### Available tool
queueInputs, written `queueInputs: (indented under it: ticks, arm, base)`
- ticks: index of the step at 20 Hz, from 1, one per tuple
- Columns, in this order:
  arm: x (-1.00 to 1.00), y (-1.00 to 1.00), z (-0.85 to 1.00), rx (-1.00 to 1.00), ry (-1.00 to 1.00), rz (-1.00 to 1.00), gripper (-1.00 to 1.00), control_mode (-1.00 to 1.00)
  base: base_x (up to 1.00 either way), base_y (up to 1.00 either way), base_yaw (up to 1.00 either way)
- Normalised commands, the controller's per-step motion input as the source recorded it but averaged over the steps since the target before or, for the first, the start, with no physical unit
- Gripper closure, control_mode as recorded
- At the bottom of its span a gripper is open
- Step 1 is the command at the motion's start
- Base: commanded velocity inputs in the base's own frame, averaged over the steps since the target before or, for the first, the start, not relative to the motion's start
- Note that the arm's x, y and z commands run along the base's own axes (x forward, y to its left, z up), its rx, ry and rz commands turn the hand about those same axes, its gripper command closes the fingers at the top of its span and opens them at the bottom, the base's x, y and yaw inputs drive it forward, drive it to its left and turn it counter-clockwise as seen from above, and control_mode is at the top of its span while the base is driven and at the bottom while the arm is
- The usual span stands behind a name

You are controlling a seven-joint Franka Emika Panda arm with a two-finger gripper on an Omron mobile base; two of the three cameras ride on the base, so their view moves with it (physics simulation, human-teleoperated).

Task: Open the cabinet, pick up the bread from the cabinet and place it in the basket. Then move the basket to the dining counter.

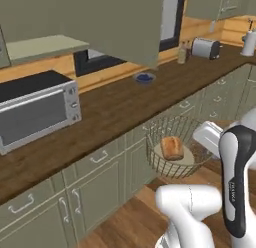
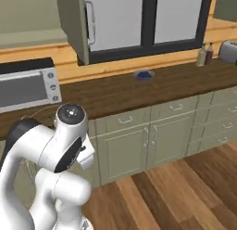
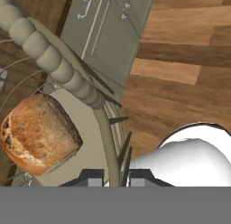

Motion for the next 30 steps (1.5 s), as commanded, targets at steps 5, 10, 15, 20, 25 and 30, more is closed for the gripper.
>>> queueInputs:
  ticks: [5,10,15,20,25,30]
  arm:
    - [0.0,0.0,0.0,0.0,0.0,0.0,1.0,1.0]
    - [0.0,0.0,0.0,0.0,0.0,0.0,1.0,1.0]
    - [0.0,0.0,0.0,0.0,0.0,0.0,1.0,1.0]
    - [0.0,0.0,0.0,0.0,0.0,0.0,1.0,1.0]
    - [0.0,0.0,0.0,0.0,0.0,0.0,1.0,1.0]
    - [0.0,0.0,0.0,0.0,0.0,0.0,1.0,1.0]
  base:
    - [0.06,-0.54,-0.84]
    - [0.38,-0.71,-0.69]
    - [0.93,-0.99,-0.28]
    - [1.0,-1.0,-0.19]
    - [0.98,-1.0,-0.23]
    - [0.24,-0.99,-0.62]
